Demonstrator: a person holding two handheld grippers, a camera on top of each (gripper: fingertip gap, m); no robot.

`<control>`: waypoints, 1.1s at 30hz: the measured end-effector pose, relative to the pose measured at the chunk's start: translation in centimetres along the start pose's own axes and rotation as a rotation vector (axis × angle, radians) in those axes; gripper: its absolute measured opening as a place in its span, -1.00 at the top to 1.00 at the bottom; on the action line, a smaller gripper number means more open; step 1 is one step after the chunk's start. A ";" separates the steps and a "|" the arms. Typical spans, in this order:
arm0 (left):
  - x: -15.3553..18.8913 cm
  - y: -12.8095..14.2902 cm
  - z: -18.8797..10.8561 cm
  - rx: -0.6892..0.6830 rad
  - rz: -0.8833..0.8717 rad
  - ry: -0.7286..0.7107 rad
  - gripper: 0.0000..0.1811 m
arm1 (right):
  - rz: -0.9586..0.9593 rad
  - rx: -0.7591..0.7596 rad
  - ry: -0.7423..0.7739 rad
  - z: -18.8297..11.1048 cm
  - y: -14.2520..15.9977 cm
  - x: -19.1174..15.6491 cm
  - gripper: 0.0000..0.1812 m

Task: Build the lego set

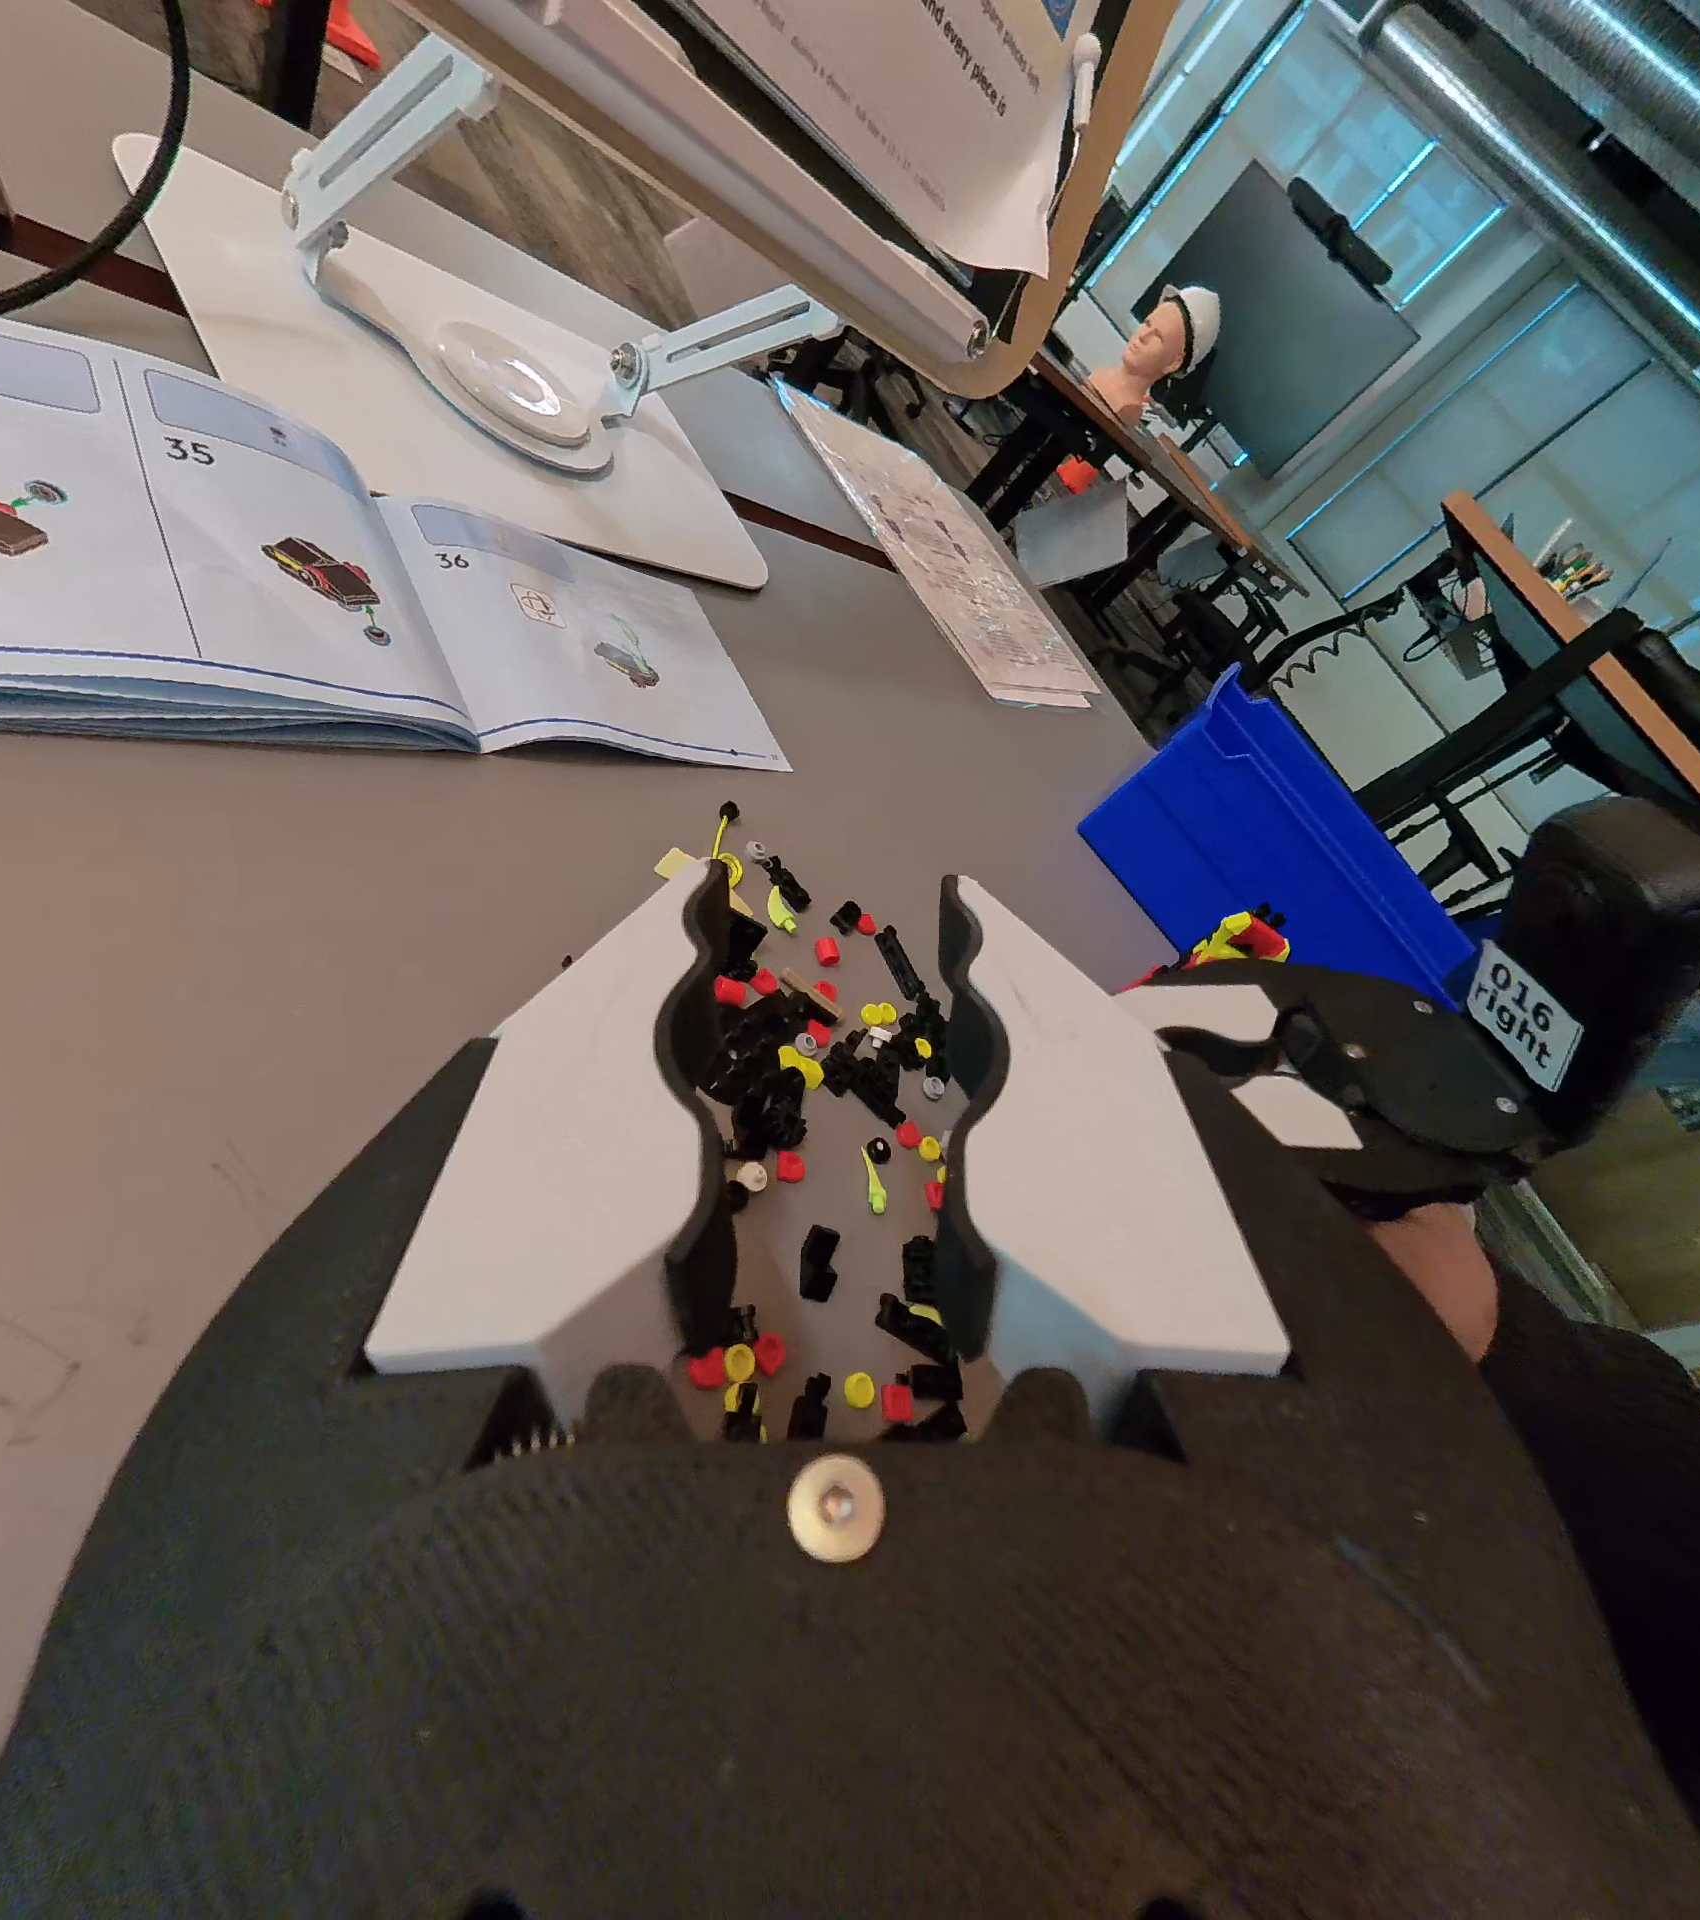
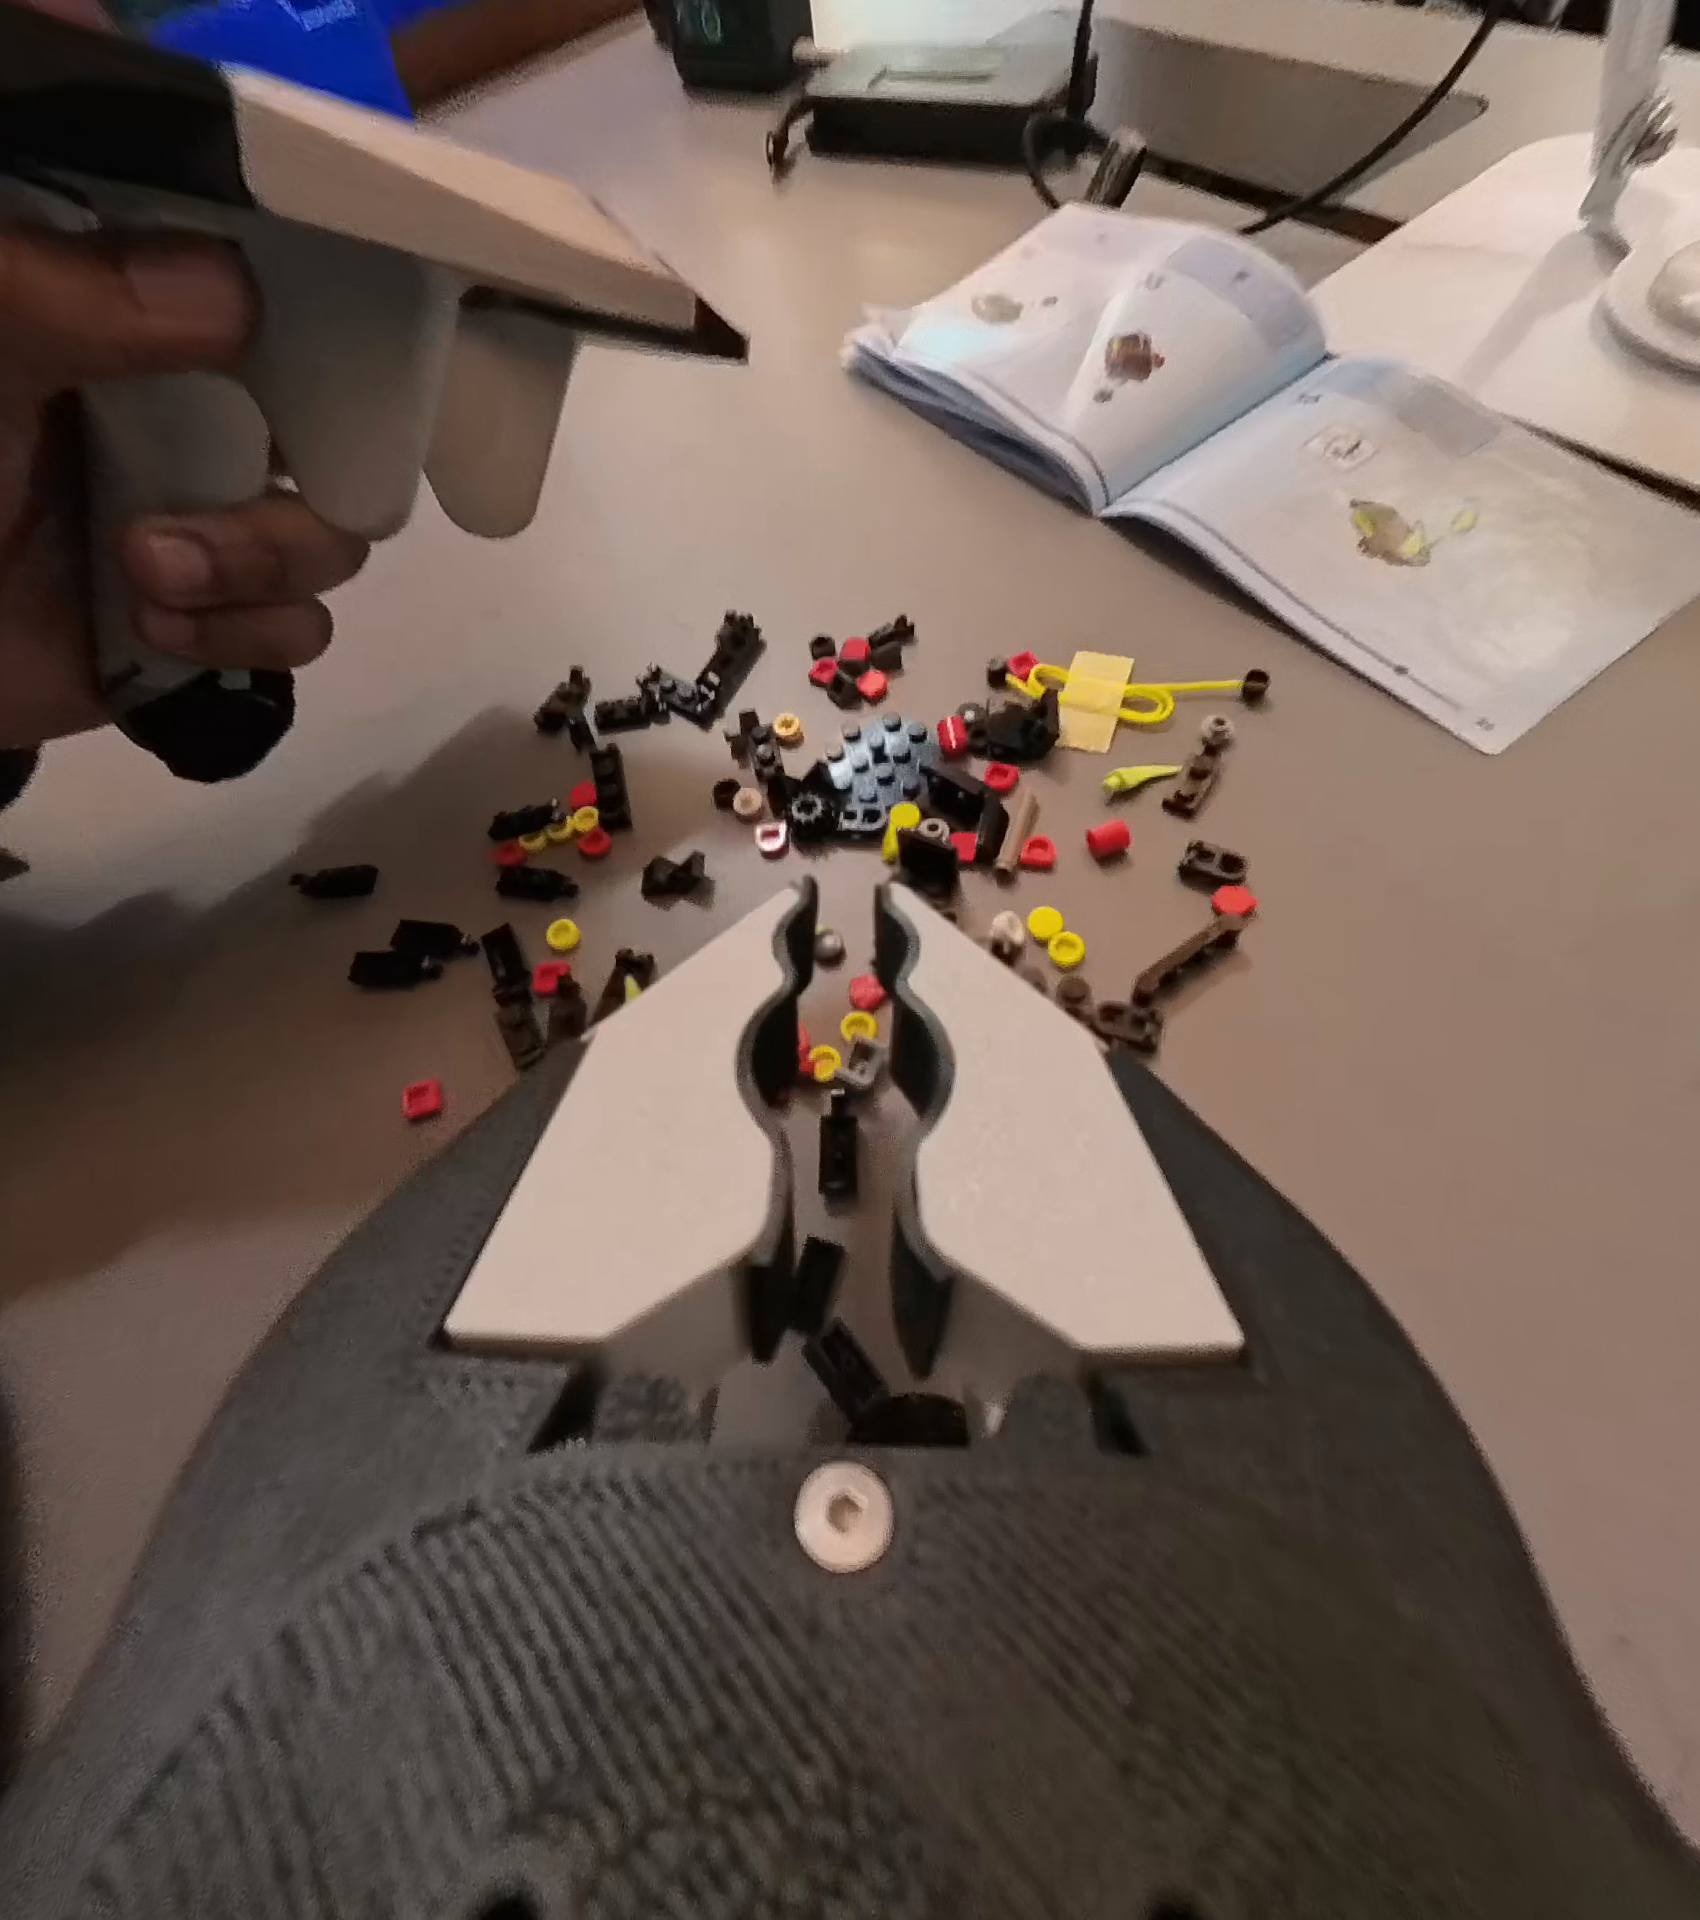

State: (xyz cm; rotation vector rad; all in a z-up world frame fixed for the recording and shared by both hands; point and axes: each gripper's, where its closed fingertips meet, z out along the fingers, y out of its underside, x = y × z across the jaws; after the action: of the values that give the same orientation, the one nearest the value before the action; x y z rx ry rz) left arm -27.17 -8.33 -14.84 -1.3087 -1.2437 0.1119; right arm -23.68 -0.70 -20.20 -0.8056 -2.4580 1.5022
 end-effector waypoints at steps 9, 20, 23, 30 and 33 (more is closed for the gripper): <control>0.3 0.3 0.0 -0.009 0.003 0.011 0.58 | -0.136 -0.153 0.015 1.9 2.3 -0.8 0.91; 0.6 0.6 0.1 -0.020 0.021 0.011 0.57 | -0.131 -0.214 0.014 2.9 2.9 -0.3 0.94; 0.6 0.7 0.2 -0.024 0.027 0.009 0.58 | -0.127 -0.215 0.006 2.8 2.9 -0.4 0.94; 0.5 -3.9 -2.8 0.218 0.096 -0.003 0.75 | -0.162 -0.115 0.004 1.4 0.9 -1.1 0.94; -2.0 -5.7 -5.0 0.294 0.143 -0.117 0.76 | -0.181 -0.022 0.013 -0.1 -1.1 -1.3 0.94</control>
State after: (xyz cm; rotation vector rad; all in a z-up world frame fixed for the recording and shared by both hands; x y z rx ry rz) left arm -27.61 -14.94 -10.60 -1.1449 -1.1797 0.4629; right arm -22.91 -1.67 -19.05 -0.5766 -2.4665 1.4041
